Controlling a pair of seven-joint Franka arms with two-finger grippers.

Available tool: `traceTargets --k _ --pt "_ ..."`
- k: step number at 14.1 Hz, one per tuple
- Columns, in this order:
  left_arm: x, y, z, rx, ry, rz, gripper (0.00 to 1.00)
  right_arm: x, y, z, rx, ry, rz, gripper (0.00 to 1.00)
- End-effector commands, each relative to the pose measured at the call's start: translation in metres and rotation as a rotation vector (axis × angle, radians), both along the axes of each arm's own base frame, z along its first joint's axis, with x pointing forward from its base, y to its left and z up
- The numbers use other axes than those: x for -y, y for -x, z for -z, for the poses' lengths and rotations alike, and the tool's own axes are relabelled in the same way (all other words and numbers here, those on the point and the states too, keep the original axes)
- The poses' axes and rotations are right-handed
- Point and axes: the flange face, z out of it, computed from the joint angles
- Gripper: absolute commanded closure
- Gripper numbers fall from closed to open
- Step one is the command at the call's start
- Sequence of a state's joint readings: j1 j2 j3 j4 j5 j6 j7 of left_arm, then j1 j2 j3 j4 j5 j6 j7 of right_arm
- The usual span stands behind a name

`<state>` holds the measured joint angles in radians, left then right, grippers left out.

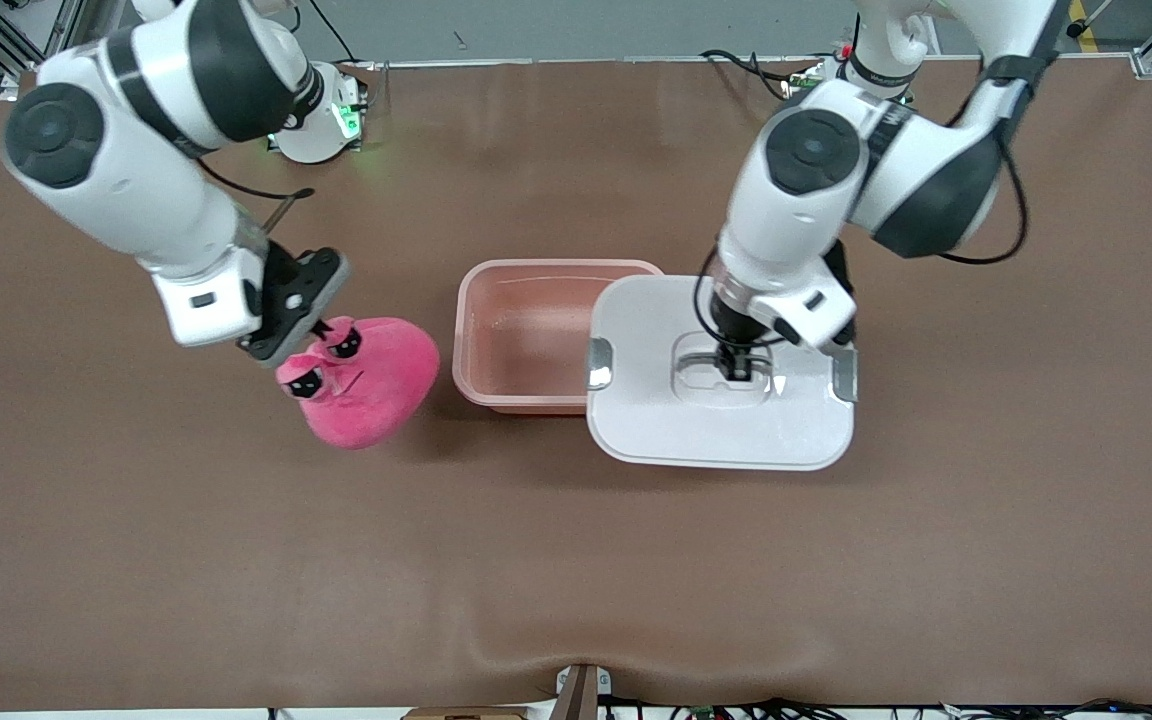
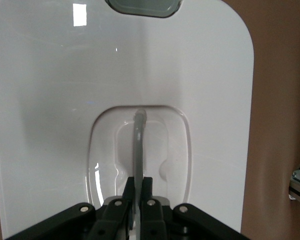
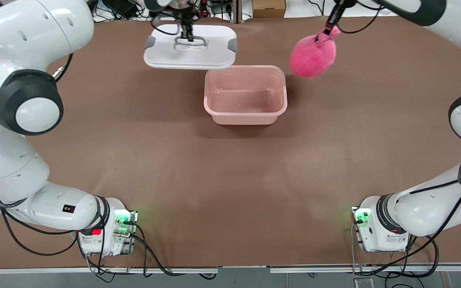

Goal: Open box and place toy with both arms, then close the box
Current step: 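Lift the lid off with the left gripper while the right gripper lifts the plush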

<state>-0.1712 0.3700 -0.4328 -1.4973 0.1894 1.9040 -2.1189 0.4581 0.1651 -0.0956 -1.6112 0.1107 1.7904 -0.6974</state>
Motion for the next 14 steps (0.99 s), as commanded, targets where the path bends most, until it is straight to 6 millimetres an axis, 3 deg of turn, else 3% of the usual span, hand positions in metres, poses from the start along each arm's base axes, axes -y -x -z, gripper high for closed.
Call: traceTargets --k 1,5,7,14 --pt "-0.035 -0.010 -0.006 -0.043 0.013 0.066 1.00 -0.022 0.001 -0.011 0.018 -0.018 -0.043 1.00" --pt "-0.102 -0.033 0.000 -0.109 0.028 0.166 1.00 -0.079 0.028 -0.029 0.054 -0.030 -0.148 1.00" --pt "-0.119 -0.037 0.004 -0.130 0.034 0.194 1.00 -0.104 0.045 -0.029 0.049 -0.023 -0.204 1.00" --pt "-0.172 -0.042 0.008 -0.219 0.113 0.231 1.00 -0.130 0.063 -0.016 0.049 -0.017 -0.456 1.00"
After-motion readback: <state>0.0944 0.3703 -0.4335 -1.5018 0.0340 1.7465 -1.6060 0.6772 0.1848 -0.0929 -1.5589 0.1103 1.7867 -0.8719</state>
